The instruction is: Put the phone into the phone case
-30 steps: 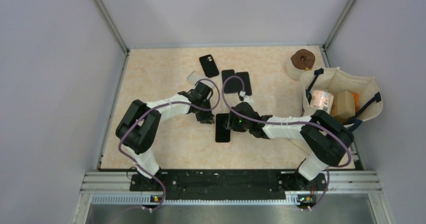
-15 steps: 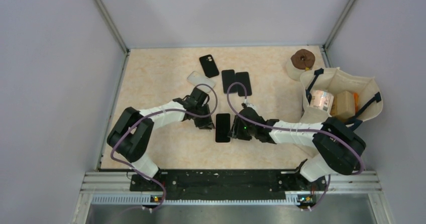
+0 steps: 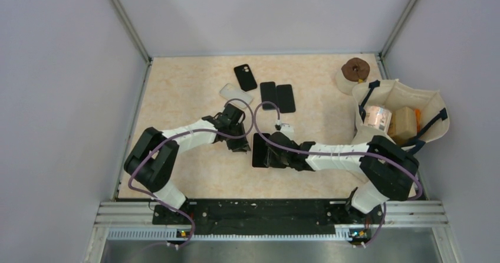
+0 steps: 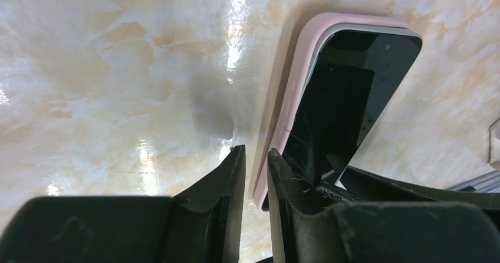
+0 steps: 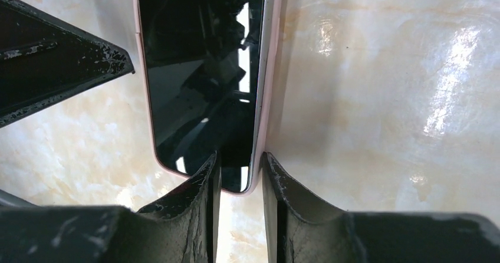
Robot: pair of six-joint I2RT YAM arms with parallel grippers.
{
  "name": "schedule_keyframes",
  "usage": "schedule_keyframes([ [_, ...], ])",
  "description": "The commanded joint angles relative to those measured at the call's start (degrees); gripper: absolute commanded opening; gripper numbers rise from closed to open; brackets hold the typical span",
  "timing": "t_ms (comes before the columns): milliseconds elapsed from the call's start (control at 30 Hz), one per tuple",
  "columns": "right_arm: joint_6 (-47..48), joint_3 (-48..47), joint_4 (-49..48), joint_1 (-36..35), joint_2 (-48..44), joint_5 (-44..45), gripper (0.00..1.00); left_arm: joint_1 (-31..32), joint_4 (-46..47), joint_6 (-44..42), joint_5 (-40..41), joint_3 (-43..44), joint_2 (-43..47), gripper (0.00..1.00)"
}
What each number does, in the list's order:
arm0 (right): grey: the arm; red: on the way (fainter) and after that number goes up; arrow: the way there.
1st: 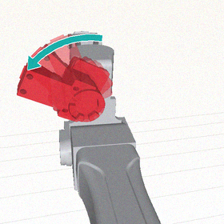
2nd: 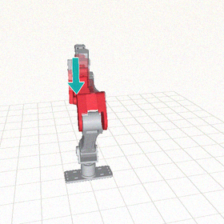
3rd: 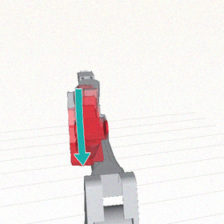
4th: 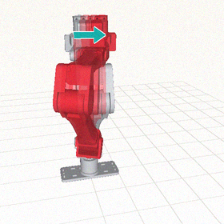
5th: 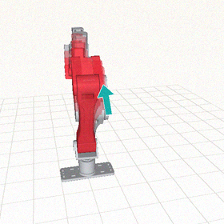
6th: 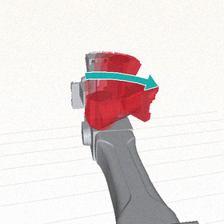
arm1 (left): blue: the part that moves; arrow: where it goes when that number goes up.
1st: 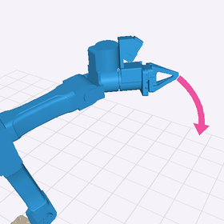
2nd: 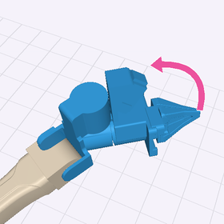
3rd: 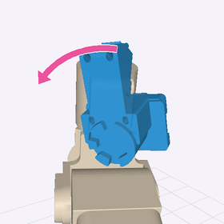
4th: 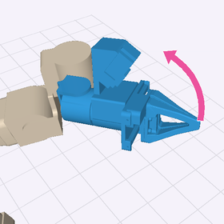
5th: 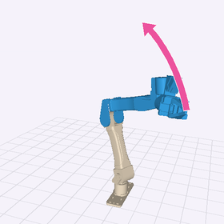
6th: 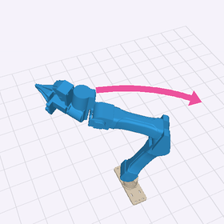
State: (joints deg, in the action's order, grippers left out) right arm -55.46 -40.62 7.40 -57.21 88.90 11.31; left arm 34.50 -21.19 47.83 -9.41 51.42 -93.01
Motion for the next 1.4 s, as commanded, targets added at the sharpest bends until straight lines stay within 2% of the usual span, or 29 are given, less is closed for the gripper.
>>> schedule_keyframes([
  [0, -0.17, 3.26, 19.5, -4.31, 9.31, 0.57, 0.19, -0.68, -0.17, -1.1, 1.94, 1.15, 1.67, 0.26],
  [200, -0.81, -0.99, 21.11, -6.6, 17.67, 1.07, 0.0, -1.55, -0.35, -1.81, 1.43, 2.76, 0.83, 0.27],
  [300, -0.98, -1.17, 19.11, -6.33, 15.08, 0.16, 0.0, -1.83, -1.14, -2.4, 1.39, 3.97, 0.31, 0.27],
  [467, 3.48, -5.3, 18.83, -0.64, 2.52, 0.69, 0.4, -1.92, -1.87, -1.99, 0.85, 3.76, 1.79, 0.27],
  [567, 8.48, -9.04, 16.87, 5.45, -1.74, -0.25, 0.54, -1.67, -1.83, -0.77, 1.07, 0.78, 5.23, 0.28],
  [700, 15.37, -13.67, 10.67, 14.41, -1.56, -5.39, 0.56, 1.36, -2.94, 2.22, 3.87, -4.42, 9.9, 0.26],
  [867, 21.99, -20.81, 4.44, 21.66, 6.14, -14.6, 0.56, 7.71, -3.54, 8.63, 6.58, -9.31, 15.34, 0.22],
  [1000, 24.62, -27.05, 4.49, 22.33, 13.37, -17.71, 0.54, 13.43, -3.19, 12.47, 7.48, -10.28, 16.11, 0.19],
  [1133, 24.96, -29.01, 3.78, 22.32, 18.54, -20.48, 0.49, 17.35, -0.24, 15.52, 6.73, -10.15, 13.25, 0.18],
  [1367, 25.74, -28.02, 0.76, 22.27, 21.58, -24.47, 0.48, 19.23, 2.66, 18.08, 8.0, -9.68, 9.0, 0.17],
])
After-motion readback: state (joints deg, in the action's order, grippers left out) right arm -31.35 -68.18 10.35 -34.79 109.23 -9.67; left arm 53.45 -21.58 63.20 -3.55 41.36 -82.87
